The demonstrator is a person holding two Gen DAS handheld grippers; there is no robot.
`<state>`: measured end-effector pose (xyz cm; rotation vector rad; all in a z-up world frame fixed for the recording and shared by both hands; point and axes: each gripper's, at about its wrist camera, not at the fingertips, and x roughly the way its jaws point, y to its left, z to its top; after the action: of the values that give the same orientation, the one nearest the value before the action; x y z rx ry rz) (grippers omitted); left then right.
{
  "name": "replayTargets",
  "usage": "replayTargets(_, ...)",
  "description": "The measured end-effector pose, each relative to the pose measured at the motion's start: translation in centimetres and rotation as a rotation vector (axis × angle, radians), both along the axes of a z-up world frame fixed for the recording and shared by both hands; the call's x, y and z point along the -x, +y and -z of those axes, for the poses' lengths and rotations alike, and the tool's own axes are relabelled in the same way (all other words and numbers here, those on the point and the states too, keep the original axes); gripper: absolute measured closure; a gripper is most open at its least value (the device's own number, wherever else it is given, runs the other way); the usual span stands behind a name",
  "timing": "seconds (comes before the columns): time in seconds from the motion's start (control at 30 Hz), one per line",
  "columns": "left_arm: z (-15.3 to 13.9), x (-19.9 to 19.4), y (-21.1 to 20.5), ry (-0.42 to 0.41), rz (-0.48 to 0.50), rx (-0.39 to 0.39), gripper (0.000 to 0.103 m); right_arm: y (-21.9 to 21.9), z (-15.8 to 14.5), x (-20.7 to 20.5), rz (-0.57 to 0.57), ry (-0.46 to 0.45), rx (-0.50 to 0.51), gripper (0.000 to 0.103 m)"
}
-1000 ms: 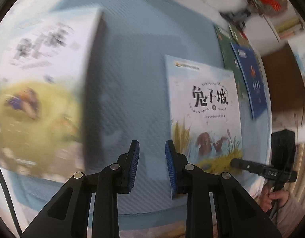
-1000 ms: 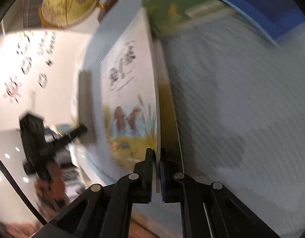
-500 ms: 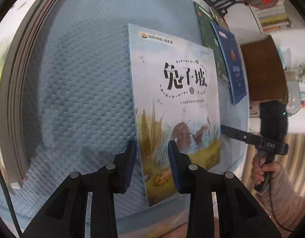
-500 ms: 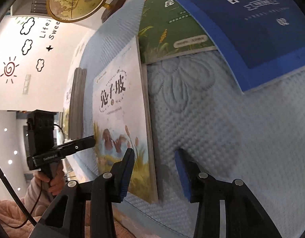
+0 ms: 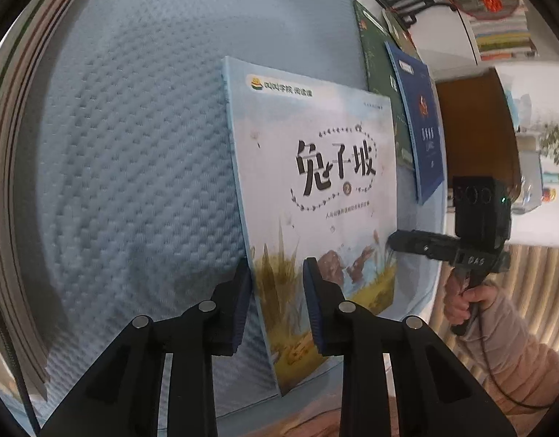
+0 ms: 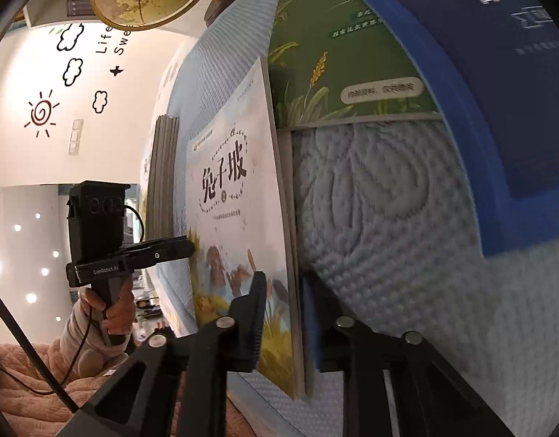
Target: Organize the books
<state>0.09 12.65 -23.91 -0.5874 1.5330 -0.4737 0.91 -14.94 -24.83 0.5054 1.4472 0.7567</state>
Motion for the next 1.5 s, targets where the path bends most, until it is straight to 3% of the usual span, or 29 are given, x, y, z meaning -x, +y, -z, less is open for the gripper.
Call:
replayTargets(0.13,0.6,-0.7,0.7,0.019,-0.038,0.046,0.084,0.2,0.2,-0.7,-0.019,0.013,-0.020,0.088)
replayTargets(0.43,0.7,-1.2,0.9,0.012,-0.049,0.040,0.085,-0.4,0.4,-1.5,-0.040,0.033,-0.056,0.089)
replayTargets(0.77,0.4,-0.9,1.1,0.003,-0.043,0.014,0.085,-0.7,0.3,-0.7,0.020,0.018,-0.097,0.089)
replayTargets(0.93,0.0,-0.5,0.3,-0.013,-0.050,-0.032,0.085,-0.5,-0.4,-0.3,0.041,-0.005,-0.059,0.088)
replayTargets(1.1,-2.2,-0.5,-1.6,-0.057,-0.010,-0.176,0.087,0.8,-2.7,1.1,0.043,-0.060,-0.062,0.088)
replayTargets(1.27,-4.1,-0.3,-1.6,-0.097,0.009,-0.236,0.087,2.1,-4.5,2.2,0.026,-0.108,-0.059,0.088)
replayTargets(1.5,-4.8,-0.4,-0.3,-0.104,-0.017,-0.199,0.087,2.7,-4.9,2.9,0.030,-0.129,-0.055,0.088)
